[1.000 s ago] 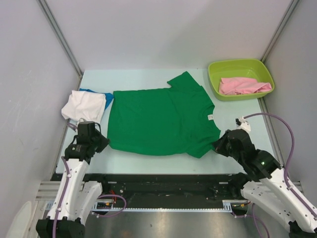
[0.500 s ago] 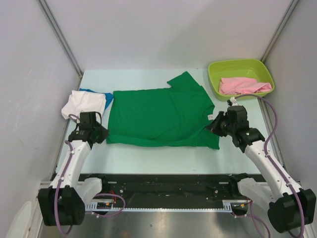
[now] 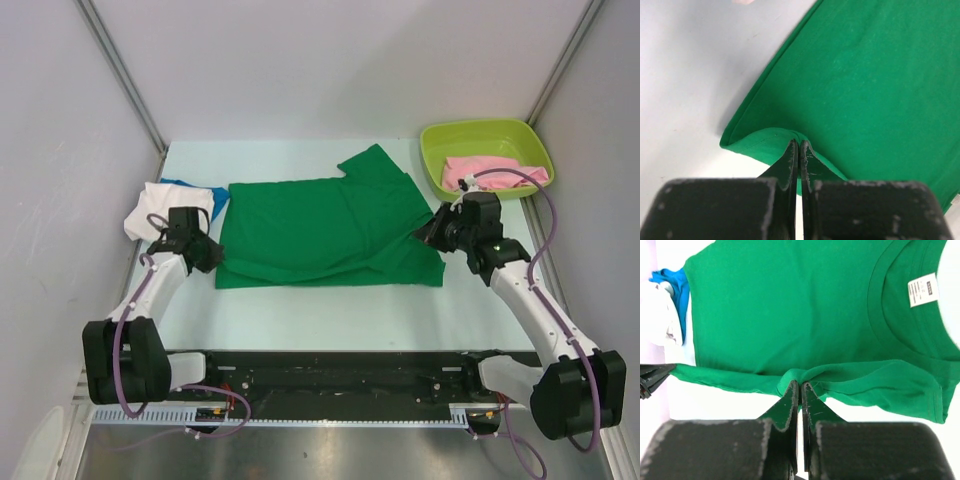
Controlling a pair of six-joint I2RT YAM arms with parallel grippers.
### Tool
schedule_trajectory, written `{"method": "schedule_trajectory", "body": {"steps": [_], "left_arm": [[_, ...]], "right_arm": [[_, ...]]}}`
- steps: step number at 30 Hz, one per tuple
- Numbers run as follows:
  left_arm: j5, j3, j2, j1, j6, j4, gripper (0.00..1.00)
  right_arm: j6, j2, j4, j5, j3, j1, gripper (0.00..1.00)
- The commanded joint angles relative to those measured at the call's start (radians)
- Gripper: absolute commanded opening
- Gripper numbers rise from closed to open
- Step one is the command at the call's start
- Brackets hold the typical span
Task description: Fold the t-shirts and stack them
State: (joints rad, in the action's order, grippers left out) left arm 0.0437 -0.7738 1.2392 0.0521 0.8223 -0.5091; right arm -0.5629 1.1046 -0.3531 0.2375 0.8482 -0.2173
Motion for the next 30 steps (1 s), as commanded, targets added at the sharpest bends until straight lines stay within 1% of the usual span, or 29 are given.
{"method": "schedule_trajectory", "body": {"steps": [1,6,15,18,19,20,21,30], "left_arm": [[-0.021,-0.056,0.009,0.009,-0.002,0.044,0.0],[-0.025,-0.074,0.013,0.008,-0.003,0.043,0.0],[-0.024,-0.071,0.034,0.008,-0.008,0.052,0.02],[-0.019,-0.062,0.049,0.009,-0.009,0.061,0.03],[-0.016,-0.056,0.055,0.009,-0.006,0.064,0.05],[-0.018,-0.055,0.062,0.008,-0.006,0.066,0.1],[-0.018,-0.05,0.069,0.009,-0.008,0.075,0.11],[-0.024,-0.038,0.095,0.009,0.0,0.099,0.1]], "right_arm": [[0.031,-0.003,0.046,0.025,0.061,0.036,0.0],[0.035,0.012,0.036,0.029,0.064,0.039,0.0],[0.029,0.073,0.089,0.062,0.074,0.038,0.0],[0.037,0.119,0.103,0.072,0.101,0.039,0.0],[0.038,0.142,0.109,0.075,0.107,0.038,0.0],[0.04,0.155,0.114,0.08,0.121,0.039,0.0],[0.04,0.169,0.118,0.086,0.129,0.039,0.0],[0.047,0.302,0.158,0.115,0.206,0.036,0.0]]}}
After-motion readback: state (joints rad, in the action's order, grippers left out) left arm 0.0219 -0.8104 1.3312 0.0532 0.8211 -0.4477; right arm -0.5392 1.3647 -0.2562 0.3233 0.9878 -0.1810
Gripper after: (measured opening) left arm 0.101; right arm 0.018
